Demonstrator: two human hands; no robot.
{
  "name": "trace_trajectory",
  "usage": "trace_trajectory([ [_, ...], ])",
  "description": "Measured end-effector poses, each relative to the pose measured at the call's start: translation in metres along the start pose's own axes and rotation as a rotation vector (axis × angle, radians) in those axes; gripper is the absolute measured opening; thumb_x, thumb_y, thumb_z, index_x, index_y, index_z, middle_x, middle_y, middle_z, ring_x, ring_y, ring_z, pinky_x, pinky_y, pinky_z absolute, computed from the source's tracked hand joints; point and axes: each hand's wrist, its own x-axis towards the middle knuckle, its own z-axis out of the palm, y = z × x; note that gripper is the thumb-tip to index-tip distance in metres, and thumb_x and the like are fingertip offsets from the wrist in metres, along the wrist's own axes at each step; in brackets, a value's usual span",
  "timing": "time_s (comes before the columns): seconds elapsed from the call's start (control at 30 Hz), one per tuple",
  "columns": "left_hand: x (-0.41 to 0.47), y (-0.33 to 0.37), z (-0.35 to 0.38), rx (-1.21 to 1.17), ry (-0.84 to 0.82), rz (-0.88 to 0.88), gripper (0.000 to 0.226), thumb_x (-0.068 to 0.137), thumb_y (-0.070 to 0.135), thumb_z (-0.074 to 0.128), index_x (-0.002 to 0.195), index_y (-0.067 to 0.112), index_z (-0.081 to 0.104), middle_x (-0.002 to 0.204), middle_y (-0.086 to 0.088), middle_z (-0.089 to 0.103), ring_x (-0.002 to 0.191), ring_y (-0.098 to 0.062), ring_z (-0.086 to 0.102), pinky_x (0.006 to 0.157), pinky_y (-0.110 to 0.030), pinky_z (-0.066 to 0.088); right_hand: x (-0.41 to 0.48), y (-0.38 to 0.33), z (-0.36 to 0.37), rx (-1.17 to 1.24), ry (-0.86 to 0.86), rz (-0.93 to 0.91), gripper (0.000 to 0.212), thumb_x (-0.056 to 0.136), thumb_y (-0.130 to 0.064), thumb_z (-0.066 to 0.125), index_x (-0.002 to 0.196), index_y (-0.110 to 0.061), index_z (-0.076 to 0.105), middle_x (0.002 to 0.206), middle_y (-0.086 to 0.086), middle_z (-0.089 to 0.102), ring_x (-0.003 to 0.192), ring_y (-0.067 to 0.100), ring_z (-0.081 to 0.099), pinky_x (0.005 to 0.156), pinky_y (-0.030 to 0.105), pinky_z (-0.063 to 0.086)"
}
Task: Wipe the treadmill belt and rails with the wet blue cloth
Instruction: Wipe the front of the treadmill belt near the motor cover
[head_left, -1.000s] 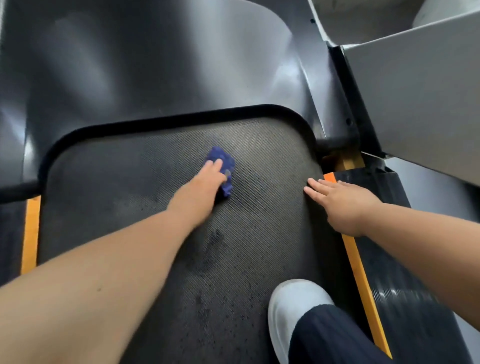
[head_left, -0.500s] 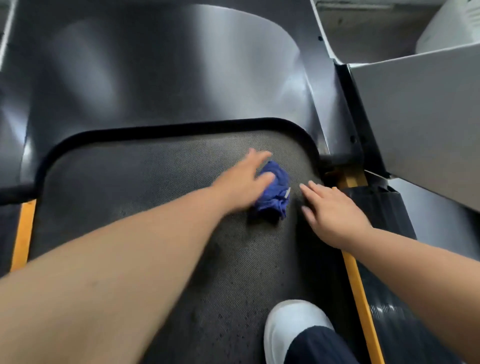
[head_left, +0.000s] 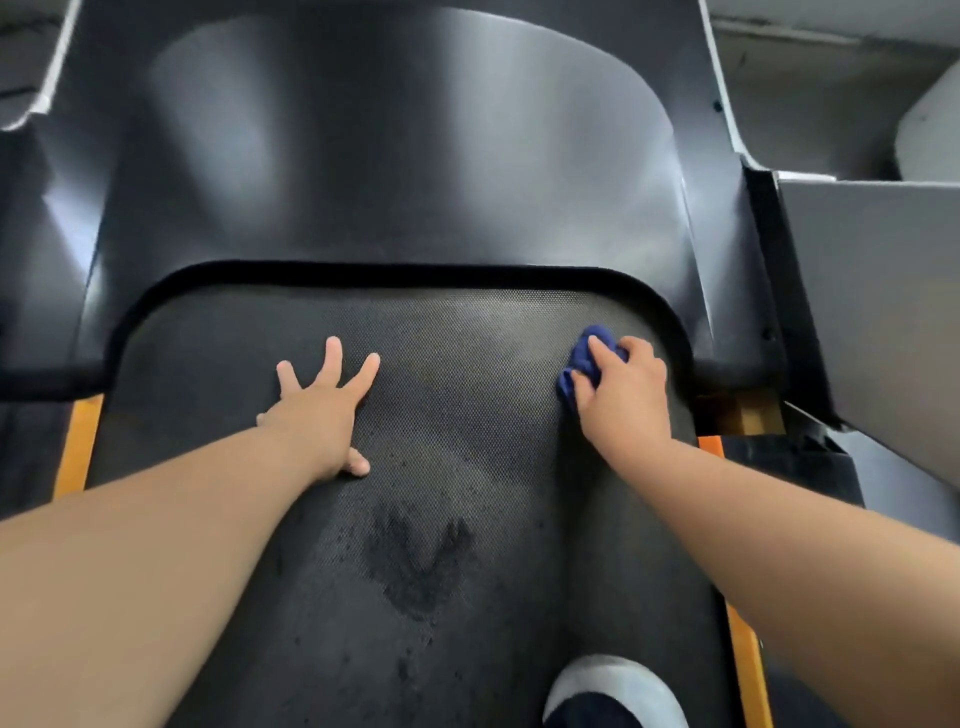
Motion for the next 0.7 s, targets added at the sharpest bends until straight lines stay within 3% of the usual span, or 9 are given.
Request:
trace_trajectory([
  [0.1,0.002,-0.001,-0.001,-0.006,0.008,0.024,0.121,0.069,0.055,0.075,0.143,0.046,-0.019,0.151,0.007,-0.032,0.138,-0.052,-0.007,0.101,-0.063,0.035,0.011,-0.030,0.008,0.053,-0.021,0.182,0.019,0.086,-0.025,0.057,0.100,-0.013,0.052,0.130,0.013,0.036,0.111,0.033,0.036,0.091,0.033,0.034],
  [0.17,0.002,-0.001,0.002,-0.028,0.030,0.036,0.112,0.070,0.069,0.065,0.143,0.048,-0.018,0.152,0.009,-0.030,0.138,-0.050,-0.008,0.101,-0.063,0.035,0.014,-0.057,0.017,0.018,-0.063,0.167,0.022,0.084,-0.023,0.058,0.101,-0.012,0.049,0.132,0.013,0.032,0.110,0.032,0.034,0.090,0.033,0.034],
  [0.3,-0.003,0.001,0.006,0.015,0.079,-0.011,0.110,0.071,0.071,0.062,0.142,0.049,-0.020,0.152,0.009,-0.030,0.140,-0.047,-0.008,0.098,-0.063,0.038,0.026,-0.076,0.015,0.059,-0.132,-0.200,0.052,0.085,-0.017,0.057,0.134,-0.012,0.042,0.139,0.010,0.037,0.123,0.030,0.037,0.101,0.035,0.033],
  [0.37,-0.003,0.003,0.007,0.016,0.099,-0.025,0.110,0.071,0.069,0.063,0.142,0.049,-0.019,0.152,0.009,-0.030,0.140,-0.045,-0.008,0.097,-0.065,0.037,0.029,-0.059,0.008,-0.030,-0.089,-0.281,0.050,0.085,-0.019,0.058,0.132,-0.012,0.045,0.132,0.010,0.044,0.119,0.031,0.041,0.099,0.036,0.035],
  [0.5,-0.005,0.009,0.006,0.067,0.120,-0.071,0.112,0.070,0.069,0.065,0.142,0.049,-0.018,0.153,0.001,-0.029,0.140,-0.046,-0.011,0.103,-0.071,0.020,0.046,-0.026,-0.002,0.053,0.017,0.105,0.048,0.083,-0.022,0.059,0.129,-0.014,0.049,0.129,0.014,0.046,0.115,0.037,0.047,0.099,0.038,0.036],
  [0.57,-0.002,0.010,0.003,0.021,0.105,-0.089,0.116,0.068,0.066,0.069,0.141,0.052,-0.019,0.152,-0.005,-0.031,0.140,-0.047,-0.014,0.103,-0.070,0.021,0.048,-0.041,0.001,0.132,0.002,0.195,0.048,0.084,-0.023,0.060,0.130,-0.013,0.049,0.129,0.014,0.045,0.115,0.035,0.048,0.098,0.036,0.038],
  [0.63,0.002,0.009,0.000,-0.048,0.071,-0.090,0.120,0.066,0.062,0.075,0.139,0.054,-0.019,0.151,-0.007,-0.033,0.139,-0.049,-0.015,0.102,-0.069,0.025,0.044,-0.073,0.010,0.157,-0.070,0.090,0.045,0.085,-0.023,0.059,0.128,-0.013,0.050,0.128,0.012,0.044,0.113,0.031,0.049,0.095,0.034,0.039],
  [0.7,0.003,0.009,-0.001,-0.075,0.061,-0.090,0.121,0.064,0.059,0.077,0.139,0.055,-0.018,0.151,-0.007,-0.033,0.138,-0.049,-0.015,0.101,-0.069,0.026,0.043,-0.112,0.021,0.088,-0.193,-0.181,0.034,0.086,-0.023,0.058,0.119,-0.014,0.056,0.121,0.010,0.045,0.107,0.029,0.051,0.084,0.030,0.040],
])
